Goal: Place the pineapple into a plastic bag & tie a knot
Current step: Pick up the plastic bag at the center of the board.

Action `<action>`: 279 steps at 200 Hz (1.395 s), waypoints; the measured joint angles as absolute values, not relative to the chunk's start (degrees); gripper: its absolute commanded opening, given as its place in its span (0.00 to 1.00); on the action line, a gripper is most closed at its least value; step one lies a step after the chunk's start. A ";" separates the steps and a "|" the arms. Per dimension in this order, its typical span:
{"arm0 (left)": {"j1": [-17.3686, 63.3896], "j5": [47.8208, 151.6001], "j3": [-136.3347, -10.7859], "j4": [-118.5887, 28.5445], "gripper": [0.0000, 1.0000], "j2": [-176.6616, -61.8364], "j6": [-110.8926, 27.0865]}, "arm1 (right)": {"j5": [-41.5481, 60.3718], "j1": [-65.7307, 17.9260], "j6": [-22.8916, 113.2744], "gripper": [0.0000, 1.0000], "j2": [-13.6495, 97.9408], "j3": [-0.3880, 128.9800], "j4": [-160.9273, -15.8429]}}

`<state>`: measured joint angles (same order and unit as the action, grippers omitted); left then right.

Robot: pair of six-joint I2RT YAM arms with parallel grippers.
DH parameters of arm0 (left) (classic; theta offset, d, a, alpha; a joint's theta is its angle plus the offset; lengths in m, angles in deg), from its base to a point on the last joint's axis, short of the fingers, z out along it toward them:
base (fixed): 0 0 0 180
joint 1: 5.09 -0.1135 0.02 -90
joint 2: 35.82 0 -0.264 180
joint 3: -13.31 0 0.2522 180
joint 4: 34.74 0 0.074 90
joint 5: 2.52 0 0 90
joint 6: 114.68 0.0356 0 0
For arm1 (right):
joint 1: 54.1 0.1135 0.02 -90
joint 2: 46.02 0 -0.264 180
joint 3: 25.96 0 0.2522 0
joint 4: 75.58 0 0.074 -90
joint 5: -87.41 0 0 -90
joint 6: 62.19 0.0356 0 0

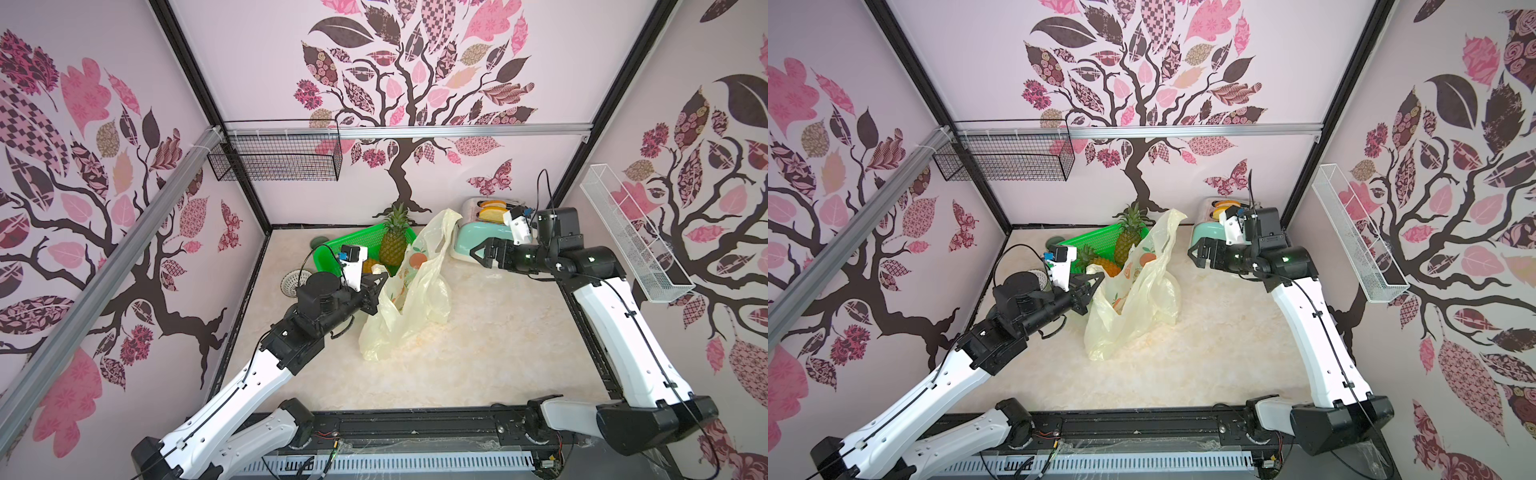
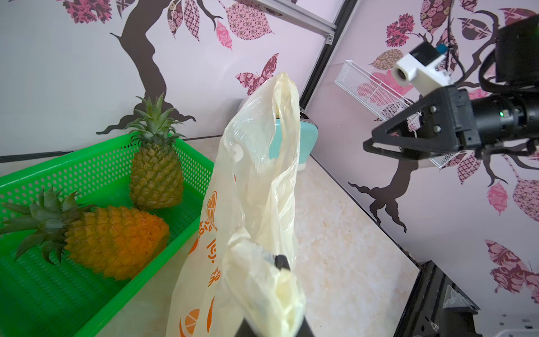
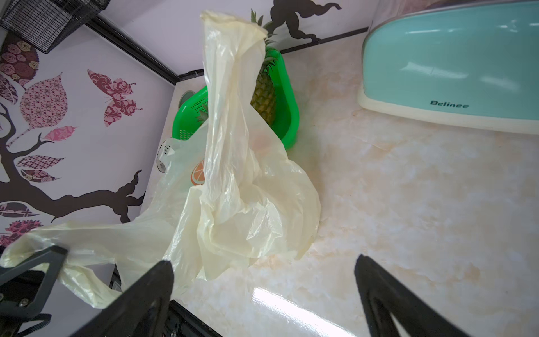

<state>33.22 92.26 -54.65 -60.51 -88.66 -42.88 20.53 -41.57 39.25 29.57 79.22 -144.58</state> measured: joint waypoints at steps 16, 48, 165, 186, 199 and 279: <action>33.22 93.46 -54.61 -60.54 0.00 -88.57 -41.65 | 20.83 -40.28 39.38 0.99 31.61 80.91 -142.87; 33.22 96.32 -53.82 -60.71 0.00 -88.18 -39.71 | 21.99 -39.45 40.15 1.00 37.46 84.49 -140.34; 33.19 102.79 -51.85 -64.16 0.00 -86.32 -36.80 | 21.77 -33.85 39.62 0.99 59.78 109.67 -142.37; 33.22 103.14 -51.85 -64.21 0.00 -86.32 -36.80 | 20.88 -31.45 38.31 0.99 61.53 111.66 -143.12; 33.22 103.38 -51.85 -64.23 0.00 -86.34 -36.80 | 19.50 -29.94 37.50 0.98 62.16 111.83 -143.29; 33.22 104.56 -51.85 -64.71 0.00 -86.54 -36.80 | 10.38 -26.44 35.51 0.39 71.52 116.97 -141.43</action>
<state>33.22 104.56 -51.85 -64.71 -86.54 -36.80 10.38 -26.44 35.51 71.52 116.97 -141.43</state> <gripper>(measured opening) 0.044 0.586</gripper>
